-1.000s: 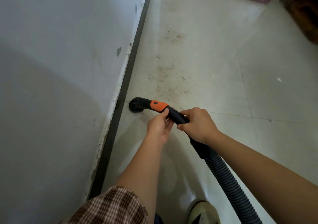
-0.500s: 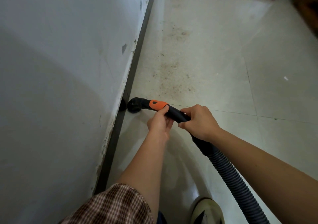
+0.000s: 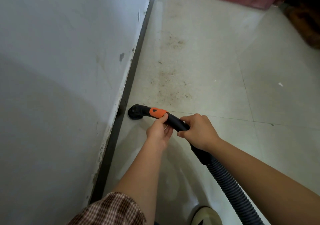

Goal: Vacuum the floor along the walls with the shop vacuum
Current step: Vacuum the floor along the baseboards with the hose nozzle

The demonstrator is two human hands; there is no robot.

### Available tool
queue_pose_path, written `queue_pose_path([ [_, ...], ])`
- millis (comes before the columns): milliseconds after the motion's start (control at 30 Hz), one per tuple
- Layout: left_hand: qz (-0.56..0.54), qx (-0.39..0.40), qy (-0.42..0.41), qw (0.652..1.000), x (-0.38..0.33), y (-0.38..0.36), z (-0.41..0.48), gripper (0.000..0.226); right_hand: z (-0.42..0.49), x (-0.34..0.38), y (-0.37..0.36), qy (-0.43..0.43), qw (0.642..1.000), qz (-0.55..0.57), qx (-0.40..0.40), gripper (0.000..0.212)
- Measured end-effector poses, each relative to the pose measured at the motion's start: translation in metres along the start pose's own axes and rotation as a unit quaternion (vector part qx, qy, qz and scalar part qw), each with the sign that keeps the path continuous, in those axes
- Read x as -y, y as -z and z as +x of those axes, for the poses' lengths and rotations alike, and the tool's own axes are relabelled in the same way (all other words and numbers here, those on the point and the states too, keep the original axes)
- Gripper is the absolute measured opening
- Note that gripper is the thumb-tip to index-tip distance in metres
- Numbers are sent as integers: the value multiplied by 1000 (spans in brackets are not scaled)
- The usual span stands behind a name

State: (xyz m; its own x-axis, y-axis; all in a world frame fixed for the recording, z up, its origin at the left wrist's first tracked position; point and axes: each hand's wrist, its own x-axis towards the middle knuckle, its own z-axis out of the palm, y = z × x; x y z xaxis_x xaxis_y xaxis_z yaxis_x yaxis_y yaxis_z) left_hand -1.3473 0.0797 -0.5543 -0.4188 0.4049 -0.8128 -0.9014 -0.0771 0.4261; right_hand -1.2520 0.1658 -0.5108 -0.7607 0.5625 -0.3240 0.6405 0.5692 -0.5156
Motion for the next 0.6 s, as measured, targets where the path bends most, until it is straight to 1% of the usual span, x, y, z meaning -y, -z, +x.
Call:
queue_pose_path([
  [167, -2, 1, -12, 1000, -10, 6, 14, 25, 11, 5, -18, 19, 1000, 3, -23, 10],
  [267, 0, 8, -21, 1000, -12, 4, 21, 23, 15, 7, -21, 31, 999, 7, -40, 6],
  [333, 6, 16, -26, 1000, -12, 1, 24, 22, 16, 8, -20, 41, 998, 10, -49, 12],
  [433, 13, 28, -28, 999, -9, -4, 26, 20, 14, 5, -14, 34, 997, 22, -60, 21],
  [600, 23, 33, -21, 999, -1, -13, 25, 25, 8, -3, -6, 11, 998, 21, -61, 23],
])
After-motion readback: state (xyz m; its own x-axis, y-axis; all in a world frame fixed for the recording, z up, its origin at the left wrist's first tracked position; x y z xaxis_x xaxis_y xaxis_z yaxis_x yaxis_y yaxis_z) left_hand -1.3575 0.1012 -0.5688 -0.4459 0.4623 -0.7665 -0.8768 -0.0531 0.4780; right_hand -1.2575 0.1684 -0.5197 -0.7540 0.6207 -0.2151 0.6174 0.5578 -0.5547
